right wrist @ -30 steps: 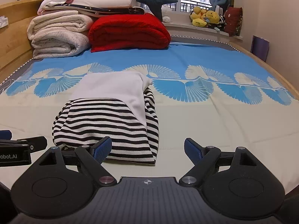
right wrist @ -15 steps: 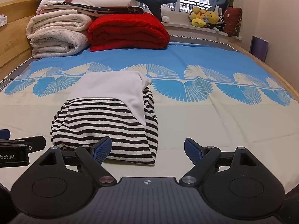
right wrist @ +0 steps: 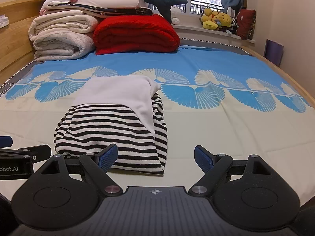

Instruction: Fold small clothes

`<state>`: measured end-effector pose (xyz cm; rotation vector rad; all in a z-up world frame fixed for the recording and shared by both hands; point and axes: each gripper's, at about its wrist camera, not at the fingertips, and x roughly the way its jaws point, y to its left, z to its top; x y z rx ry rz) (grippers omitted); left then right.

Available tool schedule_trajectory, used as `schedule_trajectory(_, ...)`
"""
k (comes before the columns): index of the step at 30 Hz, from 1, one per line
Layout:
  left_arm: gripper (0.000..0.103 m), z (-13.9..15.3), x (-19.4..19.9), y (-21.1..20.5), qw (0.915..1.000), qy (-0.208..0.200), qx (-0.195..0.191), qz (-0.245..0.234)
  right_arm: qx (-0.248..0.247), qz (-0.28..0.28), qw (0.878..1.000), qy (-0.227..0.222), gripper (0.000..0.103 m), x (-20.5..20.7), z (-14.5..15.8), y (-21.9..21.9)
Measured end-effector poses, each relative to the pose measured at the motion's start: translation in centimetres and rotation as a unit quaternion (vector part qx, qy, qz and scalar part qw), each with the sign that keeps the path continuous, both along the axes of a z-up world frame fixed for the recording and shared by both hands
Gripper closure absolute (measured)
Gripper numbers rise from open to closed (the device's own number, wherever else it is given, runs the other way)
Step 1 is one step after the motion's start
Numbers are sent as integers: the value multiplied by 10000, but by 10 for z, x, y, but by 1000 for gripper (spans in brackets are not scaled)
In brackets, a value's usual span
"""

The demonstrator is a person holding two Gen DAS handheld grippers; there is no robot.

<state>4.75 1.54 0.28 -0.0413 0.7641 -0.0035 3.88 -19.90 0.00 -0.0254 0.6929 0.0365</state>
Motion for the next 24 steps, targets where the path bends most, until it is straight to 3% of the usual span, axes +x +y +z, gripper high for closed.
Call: schedule_trajectory(24, 1, 0, 0, 1, 9999, -53, 16, -137, -9, -1, 10000, -3, 17, 0, 0, 1)
